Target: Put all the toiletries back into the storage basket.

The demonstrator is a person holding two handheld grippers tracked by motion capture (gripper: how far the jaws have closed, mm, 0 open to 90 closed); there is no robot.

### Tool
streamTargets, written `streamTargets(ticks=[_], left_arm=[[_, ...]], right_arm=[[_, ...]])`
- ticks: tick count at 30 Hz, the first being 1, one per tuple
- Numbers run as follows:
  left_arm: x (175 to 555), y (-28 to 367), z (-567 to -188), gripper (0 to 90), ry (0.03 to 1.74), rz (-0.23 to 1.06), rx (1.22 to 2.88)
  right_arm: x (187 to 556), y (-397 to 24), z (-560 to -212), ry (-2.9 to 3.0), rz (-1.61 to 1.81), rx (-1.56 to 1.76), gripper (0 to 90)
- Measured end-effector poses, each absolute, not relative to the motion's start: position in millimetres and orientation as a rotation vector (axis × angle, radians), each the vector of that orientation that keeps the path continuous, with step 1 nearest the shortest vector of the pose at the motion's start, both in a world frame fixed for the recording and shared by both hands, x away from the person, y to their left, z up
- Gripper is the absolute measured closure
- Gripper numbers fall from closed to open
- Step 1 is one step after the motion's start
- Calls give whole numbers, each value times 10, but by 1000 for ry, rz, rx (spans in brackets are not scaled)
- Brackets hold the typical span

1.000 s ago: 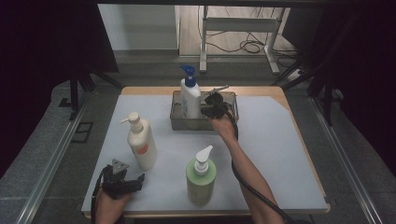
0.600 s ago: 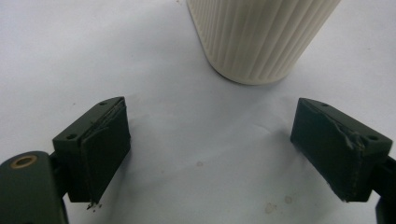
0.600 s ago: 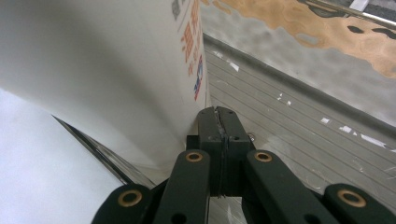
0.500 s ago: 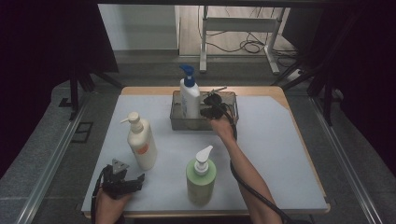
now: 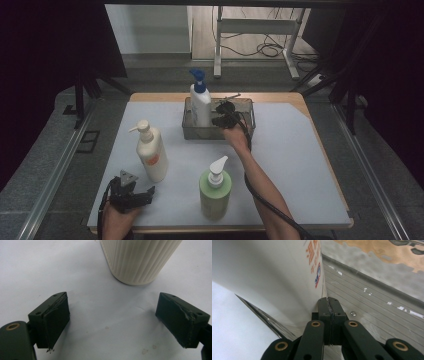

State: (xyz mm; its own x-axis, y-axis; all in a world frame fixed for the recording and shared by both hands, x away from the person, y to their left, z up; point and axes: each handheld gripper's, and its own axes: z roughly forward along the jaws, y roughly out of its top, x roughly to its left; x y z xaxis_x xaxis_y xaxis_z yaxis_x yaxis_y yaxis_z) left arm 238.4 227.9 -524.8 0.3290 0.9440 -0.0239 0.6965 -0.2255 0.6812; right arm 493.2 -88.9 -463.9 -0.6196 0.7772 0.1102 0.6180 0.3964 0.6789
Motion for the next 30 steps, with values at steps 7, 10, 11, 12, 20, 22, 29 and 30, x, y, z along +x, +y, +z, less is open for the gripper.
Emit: streamTargets(ticks=[7, 10, 11, 12, 20, 22, 29, 30], left_arm=[[2384, 2279, -5248, 116, 1436, 537, 2002], [2384, 2279, -5248, 116, 1436, 538, 2002], [2384, 2279, -5248, 116, 1436, 538, 2002], [2384, 2279, -5248, 116, 1436, 537, 2002], [2384, 2280, -5248, 116, 1436, 537, 2002], [2384, 2280, -5248, 116, 1436, 538, 2003], [2384, 2280, -5248, 116, 1436, 538, 2003], [2384, 2279, -5248, 116, 1436, 538, 2002]], right_arm=[[4927, -828, -4642, 2439, 1032, 1220, 895], [4925, -805, -4645, 2441, 1036, 1216, 894], [4923, -793, -4645, 2441, 1038, 1220, 894], [4922, -785, -4645, 2442, 1039, 1220, 894], [4917, -721, -4651, 2448, 1039, 1209, 894], [4915, -708, -4653, 2450, 1041, 1207, 893], [4908, -650, -4661, 2459, 1038, 1192, 893], [4906, -642, -4662, 2460, 1040, 1192, 893]])
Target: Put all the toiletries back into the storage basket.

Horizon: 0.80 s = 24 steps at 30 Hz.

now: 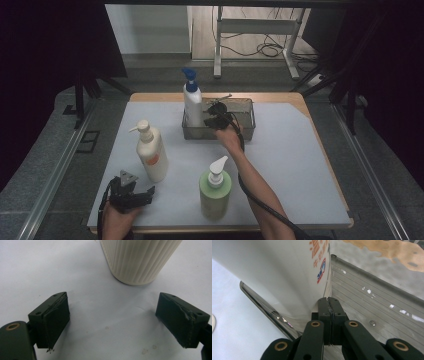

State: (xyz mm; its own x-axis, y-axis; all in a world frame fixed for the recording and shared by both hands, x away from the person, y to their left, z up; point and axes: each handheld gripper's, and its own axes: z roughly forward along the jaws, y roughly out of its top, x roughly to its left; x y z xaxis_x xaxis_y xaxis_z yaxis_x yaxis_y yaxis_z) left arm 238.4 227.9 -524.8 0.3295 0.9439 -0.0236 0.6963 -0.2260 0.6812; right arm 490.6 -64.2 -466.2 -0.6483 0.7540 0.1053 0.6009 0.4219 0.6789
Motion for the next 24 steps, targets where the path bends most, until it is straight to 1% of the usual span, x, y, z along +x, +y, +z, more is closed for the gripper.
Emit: streamTargets(ticks=[14, 24], left_arm=[[2385, 2280, -5247, 116, 1436, 537, 2003], [2385, 2280, -5247, 116, 1436, 537, 2003]], right_arm=[[4869, -522, -4657, 2481, 1050, 1157, 889], [4858, -510, -4645, 2478, 1060, 1185, 891]])
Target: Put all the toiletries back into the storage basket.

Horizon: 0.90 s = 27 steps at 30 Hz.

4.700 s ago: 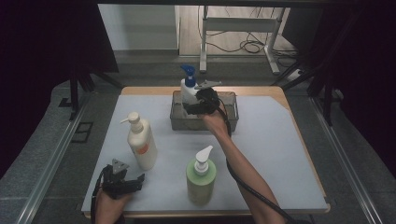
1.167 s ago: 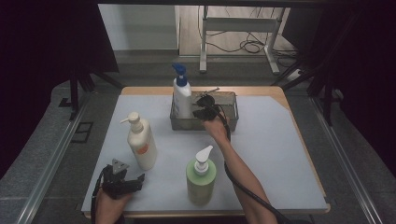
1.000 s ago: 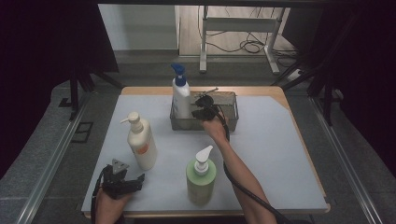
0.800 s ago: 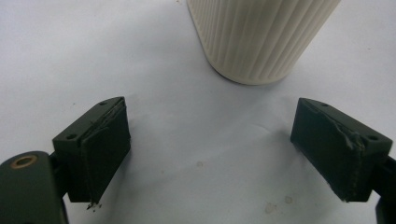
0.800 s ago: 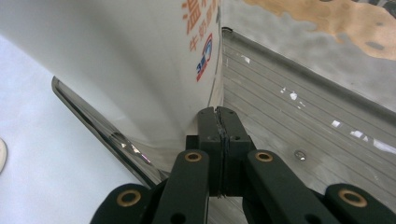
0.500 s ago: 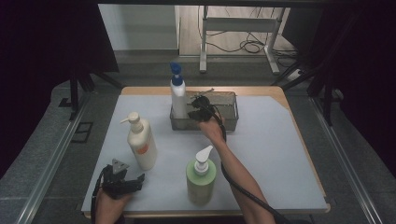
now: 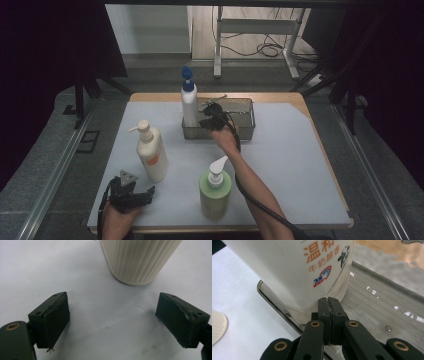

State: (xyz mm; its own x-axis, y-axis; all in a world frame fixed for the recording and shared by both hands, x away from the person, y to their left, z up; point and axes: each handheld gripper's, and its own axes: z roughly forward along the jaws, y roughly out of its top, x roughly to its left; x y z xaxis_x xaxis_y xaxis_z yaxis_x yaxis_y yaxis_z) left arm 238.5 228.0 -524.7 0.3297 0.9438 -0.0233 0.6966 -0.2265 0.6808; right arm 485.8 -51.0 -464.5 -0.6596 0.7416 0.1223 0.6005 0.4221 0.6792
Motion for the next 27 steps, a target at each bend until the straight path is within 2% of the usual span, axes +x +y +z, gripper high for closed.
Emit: streamTargets(ticks=[8, 27], left_arm=[[2385, 2279, -5247, 116, 1436, 538, 2004], [2382, 2279, -5249, 116, 1435, 540, 2002]], right_arm=[[4846, -512, -4646, 2480, 1072, 1196, 886], [4765, -605, -4518, 2468, 1108, 1125, 794]])
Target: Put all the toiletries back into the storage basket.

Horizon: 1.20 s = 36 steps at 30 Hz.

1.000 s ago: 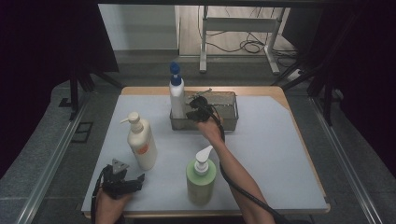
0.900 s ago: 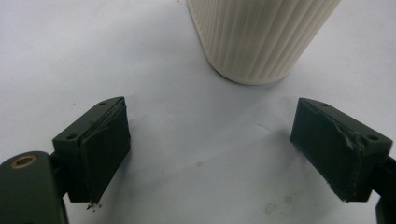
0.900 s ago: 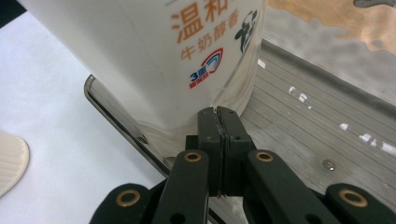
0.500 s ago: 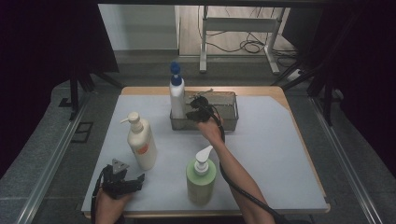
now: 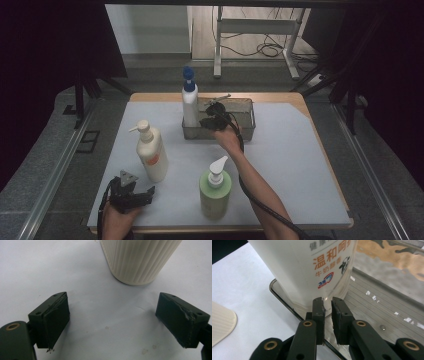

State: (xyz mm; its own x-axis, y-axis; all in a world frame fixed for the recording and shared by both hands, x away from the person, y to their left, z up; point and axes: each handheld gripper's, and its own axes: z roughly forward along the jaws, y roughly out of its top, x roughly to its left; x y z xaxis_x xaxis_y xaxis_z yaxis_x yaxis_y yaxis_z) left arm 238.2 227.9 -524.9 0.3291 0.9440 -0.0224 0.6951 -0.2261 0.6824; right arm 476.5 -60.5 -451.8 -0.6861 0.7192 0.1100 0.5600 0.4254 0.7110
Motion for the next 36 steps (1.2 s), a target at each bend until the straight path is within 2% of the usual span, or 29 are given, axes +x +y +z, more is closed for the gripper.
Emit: streamTargets(ticks=[4, 12, 21, 36], left_arm=[[2382, 2279, -5249, 116, 1435, 541, 2003], [2382, 2280, -5249, 116, 1435, 540, 2003], [2385, 2282, -5248, 115, 1435, 538, 2004], [2384, 2280, -5250, 115, 1435, 538, 2001]], right_arm=[[4743, -651, -4469, 2453, 1124, 1112, 727], [4657, -721, -4369, 2459, 1145, 1058, 511], [4547, -812, -4293, 2470, 1165, 999, 355], [4278, -979, -4189, 2490, 1169, 868, 160]])
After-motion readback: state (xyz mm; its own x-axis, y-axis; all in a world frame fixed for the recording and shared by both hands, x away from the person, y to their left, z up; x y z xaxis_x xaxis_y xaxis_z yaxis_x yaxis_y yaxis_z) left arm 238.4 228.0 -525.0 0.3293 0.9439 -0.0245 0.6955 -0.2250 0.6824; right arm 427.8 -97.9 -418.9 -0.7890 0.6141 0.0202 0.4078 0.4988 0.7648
